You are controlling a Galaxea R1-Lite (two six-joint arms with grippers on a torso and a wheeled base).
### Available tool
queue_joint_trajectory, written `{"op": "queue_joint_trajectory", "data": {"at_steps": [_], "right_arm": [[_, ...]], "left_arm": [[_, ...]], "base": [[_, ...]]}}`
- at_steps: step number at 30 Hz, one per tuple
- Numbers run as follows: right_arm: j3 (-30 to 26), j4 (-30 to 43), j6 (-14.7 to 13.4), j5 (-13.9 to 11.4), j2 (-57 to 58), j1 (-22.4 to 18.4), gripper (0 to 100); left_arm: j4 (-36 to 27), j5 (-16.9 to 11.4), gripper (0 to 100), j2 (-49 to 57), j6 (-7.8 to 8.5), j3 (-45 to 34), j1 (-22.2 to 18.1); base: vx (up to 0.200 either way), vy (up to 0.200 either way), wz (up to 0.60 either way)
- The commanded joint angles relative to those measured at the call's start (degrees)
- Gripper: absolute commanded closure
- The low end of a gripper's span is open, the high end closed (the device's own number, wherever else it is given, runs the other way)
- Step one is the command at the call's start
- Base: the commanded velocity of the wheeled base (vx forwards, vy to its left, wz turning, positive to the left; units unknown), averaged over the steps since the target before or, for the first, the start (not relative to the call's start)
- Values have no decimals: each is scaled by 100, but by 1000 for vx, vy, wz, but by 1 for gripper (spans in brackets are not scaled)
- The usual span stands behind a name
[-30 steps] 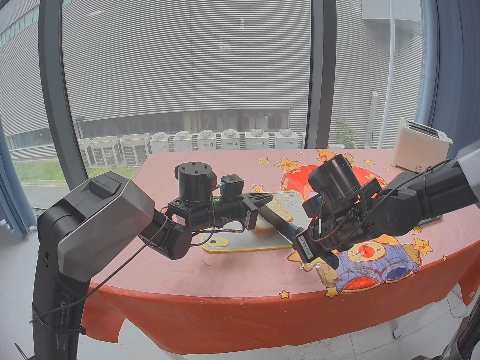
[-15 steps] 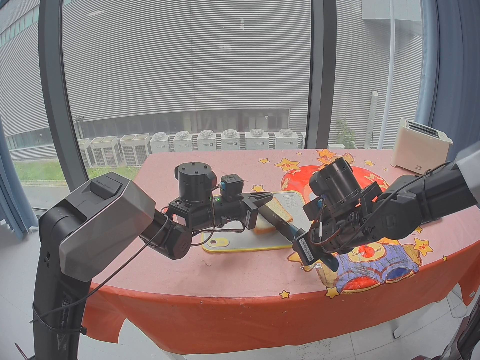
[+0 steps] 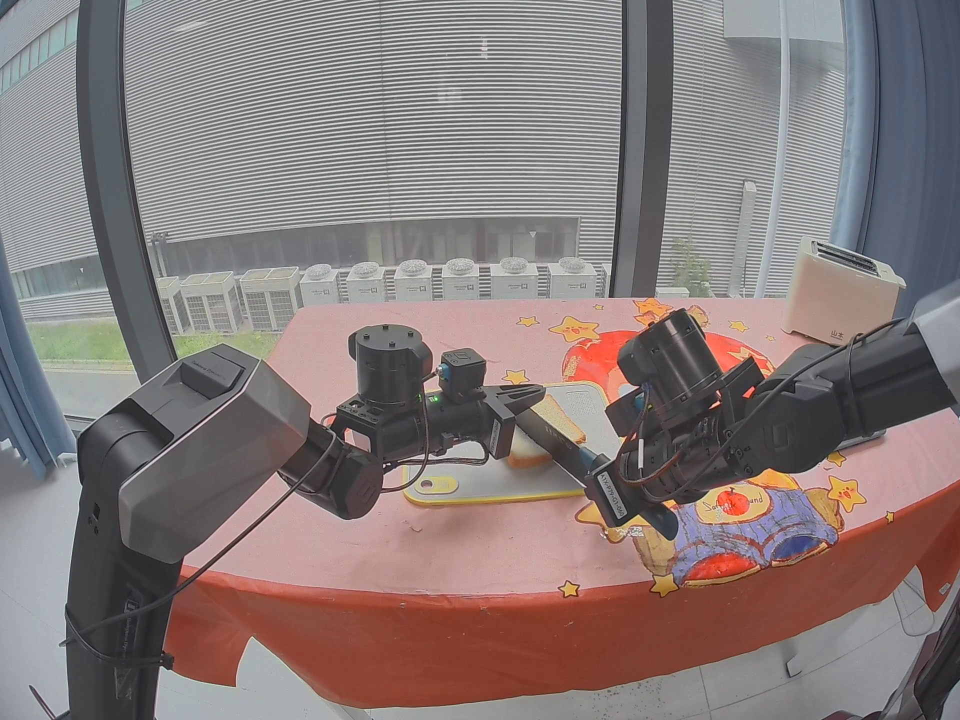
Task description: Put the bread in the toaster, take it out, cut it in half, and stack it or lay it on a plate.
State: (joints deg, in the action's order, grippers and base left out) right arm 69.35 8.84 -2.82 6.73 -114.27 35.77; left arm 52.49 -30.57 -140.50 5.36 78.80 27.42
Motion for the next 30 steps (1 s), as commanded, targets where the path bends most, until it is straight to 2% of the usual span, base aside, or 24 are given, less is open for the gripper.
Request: {"op": "queue_joint_trajectory", "data": {"at_steps": [1, 6, 14, 24, 30], "right_arm": [[-89, -14, -8, -5, -33, 0, 100], [-150, -14, -70, 4, -69, 53, 100], [263, -14, -70, 4, 2, 53, 100], [-89, -14, -88, -5, -86, 53, 100], [70, -14, -79, 4, -7, 53, 100]], "left_arm": [[42, -1, 100, 31, 0, -5, -8], [51, -1, 100, 66, 0, -49, 9], [-20, -1, 100, 14, 0, -40, 1], [59, 16, 100, 75, -9, -49, 36], [51, 139, 100, 66, 0, 4, 27]], "base": [[0, 0, 0], [0, 0, 0], [0, 0, 0], [0, 0, 0], [0, 0, 0]]}}
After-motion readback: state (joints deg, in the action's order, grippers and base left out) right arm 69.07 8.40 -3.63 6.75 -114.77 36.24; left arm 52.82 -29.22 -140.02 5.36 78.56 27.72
